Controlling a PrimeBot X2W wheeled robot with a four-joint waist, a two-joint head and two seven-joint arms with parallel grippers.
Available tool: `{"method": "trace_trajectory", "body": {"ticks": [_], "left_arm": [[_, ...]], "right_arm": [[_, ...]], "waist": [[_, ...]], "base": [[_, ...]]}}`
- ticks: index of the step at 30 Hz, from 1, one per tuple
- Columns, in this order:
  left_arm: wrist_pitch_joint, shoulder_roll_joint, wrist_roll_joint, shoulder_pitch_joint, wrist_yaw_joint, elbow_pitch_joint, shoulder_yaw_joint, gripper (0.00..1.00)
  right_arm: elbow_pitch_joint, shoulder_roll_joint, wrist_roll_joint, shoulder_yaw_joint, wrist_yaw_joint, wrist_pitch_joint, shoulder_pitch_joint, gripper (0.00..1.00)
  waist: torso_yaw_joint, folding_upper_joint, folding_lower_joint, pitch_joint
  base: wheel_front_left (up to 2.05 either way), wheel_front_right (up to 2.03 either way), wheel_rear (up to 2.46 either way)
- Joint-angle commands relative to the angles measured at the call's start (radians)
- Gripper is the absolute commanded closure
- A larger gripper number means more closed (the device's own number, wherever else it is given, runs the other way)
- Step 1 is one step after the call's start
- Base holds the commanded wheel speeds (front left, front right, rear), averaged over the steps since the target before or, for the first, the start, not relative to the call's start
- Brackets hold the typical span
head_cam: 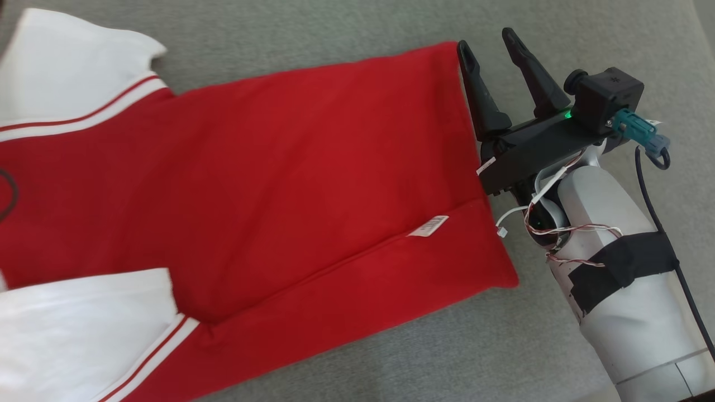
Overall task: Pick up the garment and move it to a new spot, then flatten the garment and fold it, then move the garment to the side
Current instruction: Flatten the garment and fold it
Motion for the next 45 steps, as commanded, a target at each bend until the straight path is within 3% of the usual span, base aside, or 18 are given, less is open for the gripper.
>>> {"method": "trace_trajectory", "body": {"ticks": [1,13,26,35,36,37,38,39,40,45], "left_arm": [[0.007,0.019,-0.012,-0.019,0.003,0.010,-0.008,0.00],[0.047,0.050,-0.059,-0.028,0.003,0.120,-0.100,0.00],[0.225,-0.027,-0.189,-0.041,0.001,0.158,-0.152,0.00],[0.249,-0.006,-0.212,-0.072,0.001,0.160,-0.178,0.00],[0.249,-0.002,-0.205,-0.073,0.002,0.168,-0.182,0.10],[0.249,-0.002,-0.205,-0.073,0.002,0.168,-0.182,0.10],[0.248,-0.002,-0.203,-0.074,0.003,0.170,-0.186,0.35],[0.234,-0.001,-0.209,-0.076,0.002,0.171,-0.183,0.92],[0.227,-0.001,-0.212,-0.075,0.002,0.174,-0.182,1.00],[0.184,0.005,-0.199,-0.082,0.002,0.156,-0.205,1.00]], "right_arm": [[-0.013,0.001,0.002,0.001,-0.002,-0.005,0.009,0.00],[-0.094,0.007,-0.023,-0.015,-0.002,-0.004,0.046,0.00],[-0.076,-0.001,-0.034,-0.005,-0.002,-0.005,0.032,0.00],[-0.064,-0.006,-0.014,0.012,-0.002,-0.005,0.039,0.00],[-0.063,-0.005,-0.013,0.013,-0.002,-0.005,0.038,0.00],[-0.063,-0.005,-0.013,0.013,-0.002,-0.005,0.038,0.00],[-0.062,-0.005,-0.012,0.014,-0.002,-0.005,0.037,0.00],[-0.060,-0.004,-0.011,0.017,-0.002,-0.005,0.037,0.00],[-0.053,-0.001,-0.008,0.026,-0.002,-0.005,0.039,0.00],[0.009,0.004,0.035,0.100,-0.002,0.028,0.006,0.00]], "waist": [[-0.058,-0.0003,-0.0001,0.052],[-0.099,-0.0003,-0.0001,0.078],[-0.052,-0.0003,-0.0001,0.033],[-0.073,-0.0003,-0.0001,0.020],[-0.075,-0.0003,-0.0001,0.020],[-0.075,-0.0003,-0.0001,0.020],[-0.078,-0.0003,-0.0001,0.021],[-0.080,-0.0003,-0.0001,0.022],[-0.081,-0.0003,-0.0001,0.022],[-0.077,-0.0003,-0.0001,0.022]], "base": [[0.00,0.00,0.00],[0.00,0.00,0.00],[0.00,0.00,0.00],[0.00,0.00,0.00],[0.00,0.00,0.00],[0.00,0.00,0.00],[0.00,0.00,0.00],[0.00,0.00,0.00],[0.00,0.00,0.00],[0.00,0.00,0.00]]}}
